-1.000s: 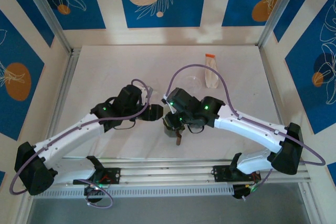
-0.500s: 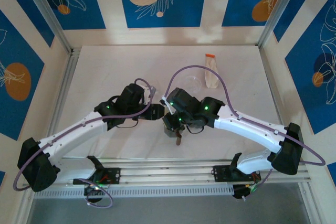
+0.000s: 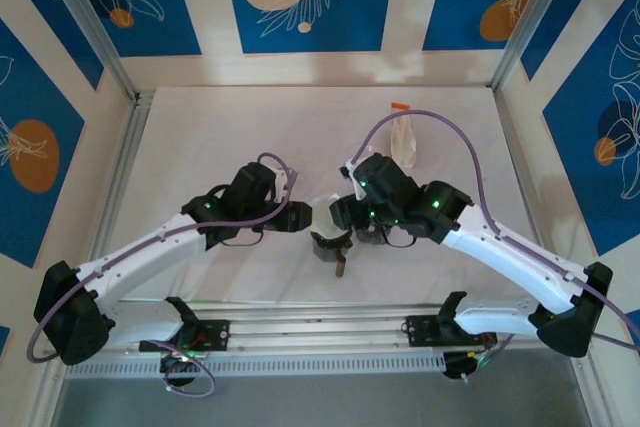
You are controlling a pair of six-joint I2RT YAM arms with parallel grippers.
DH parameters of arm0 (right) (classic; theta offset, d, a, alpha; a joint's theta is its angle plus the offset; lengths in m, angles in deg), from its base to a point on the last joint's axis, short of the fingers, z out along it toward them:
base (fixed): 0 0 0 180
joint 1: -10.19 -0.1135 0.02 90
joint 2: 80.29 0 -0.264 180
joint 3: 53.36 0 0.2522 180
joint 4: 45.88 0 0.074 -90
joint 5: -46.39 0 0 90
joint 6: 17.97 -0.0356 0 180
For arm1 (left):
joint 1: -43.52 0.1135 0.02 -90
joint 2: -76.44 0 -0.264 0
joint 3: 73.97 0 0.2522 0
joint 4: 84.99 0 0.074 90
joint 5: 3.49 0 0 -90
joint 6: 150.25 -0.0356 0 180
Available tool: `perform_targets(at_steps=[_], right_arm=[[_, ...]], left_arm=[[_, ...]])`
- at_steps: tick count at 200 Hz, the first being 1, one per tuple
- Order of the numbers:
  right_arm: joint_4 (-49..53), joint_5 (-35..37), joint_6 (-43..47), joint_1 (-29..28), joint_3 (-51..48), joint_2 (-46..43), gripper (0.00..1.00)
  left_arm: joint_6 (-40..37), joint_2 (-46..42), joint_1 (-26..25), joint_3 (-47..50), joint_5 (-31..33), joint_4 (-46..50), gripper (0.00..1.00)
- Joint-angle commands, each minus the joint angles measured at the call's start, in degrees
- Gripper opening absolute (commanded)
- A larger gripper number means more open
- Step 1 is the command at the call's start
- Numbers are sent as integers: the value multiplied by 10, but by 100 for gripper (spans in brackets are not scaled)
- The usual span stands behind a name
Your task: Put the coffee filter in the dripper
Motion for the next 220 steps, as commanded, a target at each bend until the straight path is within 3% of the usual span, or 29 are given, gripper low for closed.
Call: perform_targets(at_steps=[1, 61, 122, 153, 175, 220], right_arm=[[43, 16, -23, 23, 1, 16, 53], [25, 5, -34, 27, -32, 42, 28], [24, 14, -40, 24, -39, 56, 23], [27, 22, -45, 22, -35, 47, 33], [26, 27, -49, 19, -30, 32, 47], [18, 37, -53, 12, -29, 1, 63]], left_arm=[[1, 4, 6, 5, -11, -14, 50], [4, 10, 7, 7, -12, -22, 52], [8, 18, 7, 13, -14, -32, 52], [12, 17, 6, 14, -14, -34, 54], [13, 13, 6, 14, -12, -37, 59], [15, 2, 7, 11, -10, -39, 70]])
